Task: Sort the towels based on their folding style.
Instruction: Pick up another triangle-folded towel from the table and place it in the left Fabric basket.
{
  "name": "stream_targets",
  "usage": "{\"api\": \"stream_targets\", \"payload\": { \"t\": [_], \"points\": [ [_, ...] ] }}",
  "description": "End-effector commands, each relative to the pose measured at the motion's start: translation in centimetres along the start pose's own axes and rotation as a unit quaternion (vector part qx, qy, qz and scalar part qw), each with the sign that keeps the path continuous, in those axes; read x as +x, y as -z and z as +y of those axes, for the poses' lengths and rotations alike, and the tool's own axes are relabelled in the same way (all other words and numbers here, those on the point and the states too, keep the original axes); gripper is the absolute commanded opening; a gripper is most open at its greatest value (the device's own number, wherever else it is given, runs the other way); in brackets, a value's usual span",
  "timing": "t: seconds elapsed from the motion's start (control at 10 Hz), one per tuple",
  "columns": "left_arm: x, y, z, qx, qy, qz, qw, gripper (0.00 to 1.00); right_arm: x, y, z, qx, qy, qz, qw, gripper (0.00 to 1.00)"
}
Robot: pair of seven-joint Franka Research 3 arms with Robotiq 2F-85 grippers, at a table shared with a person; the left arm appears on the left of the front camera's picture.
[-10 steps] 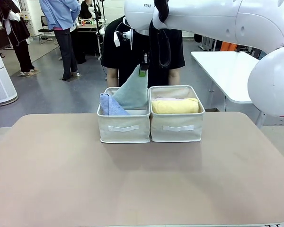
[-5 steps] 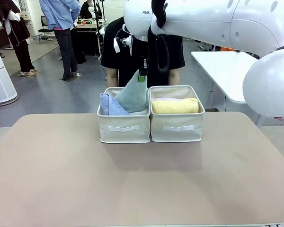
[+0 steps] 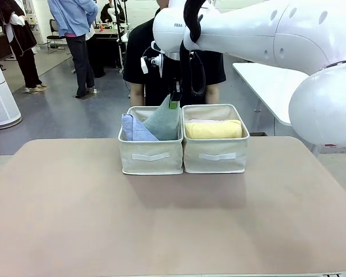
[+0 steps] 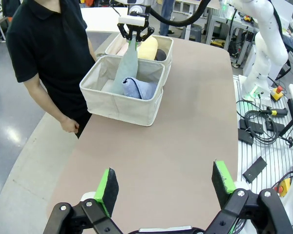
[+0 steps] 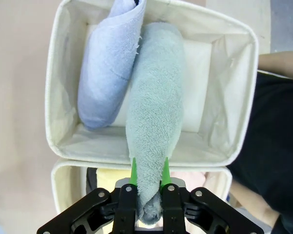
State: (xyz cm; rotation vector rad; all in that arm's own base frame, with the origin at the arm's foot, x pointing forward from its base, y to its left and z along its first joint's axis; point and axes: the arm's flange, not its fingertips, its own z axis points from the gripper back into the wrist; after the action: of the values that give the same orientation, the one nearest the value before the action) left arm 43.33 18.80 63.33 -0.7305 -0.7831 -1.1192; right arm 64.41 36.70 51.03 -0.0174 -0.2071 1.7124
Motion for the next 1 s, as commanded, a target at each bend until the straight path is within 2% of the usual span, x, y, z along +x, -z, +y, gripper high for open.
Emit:
{"api": "stream_targets", "payload": {
  "t": [0.0, 0.5, 0.9],
  "points": [
    [0.1, -0.1, -0.3, -0.001, 0.001, -0.003, 1.000, 1.00, 0.4, 0.0, -1.7, 0.026, -0.012, -0.015, 0.999, 0.17],
    [0.1, -0.1, -0.3, -0.001, 0.001, -0.003, 1.000, 1.00, 0.7, 2.1, -2.0, 0.068, -0.022, -0.012, 0.997, 0.17],
    [0.1, -0.1, -0.3, -0.001, 0.001, -0.003, 1.000, 1.00, 0.7, 2.0, -2.0, 0.074, -0.031, -0.023, 0.997, 0.17]
  ]
}}
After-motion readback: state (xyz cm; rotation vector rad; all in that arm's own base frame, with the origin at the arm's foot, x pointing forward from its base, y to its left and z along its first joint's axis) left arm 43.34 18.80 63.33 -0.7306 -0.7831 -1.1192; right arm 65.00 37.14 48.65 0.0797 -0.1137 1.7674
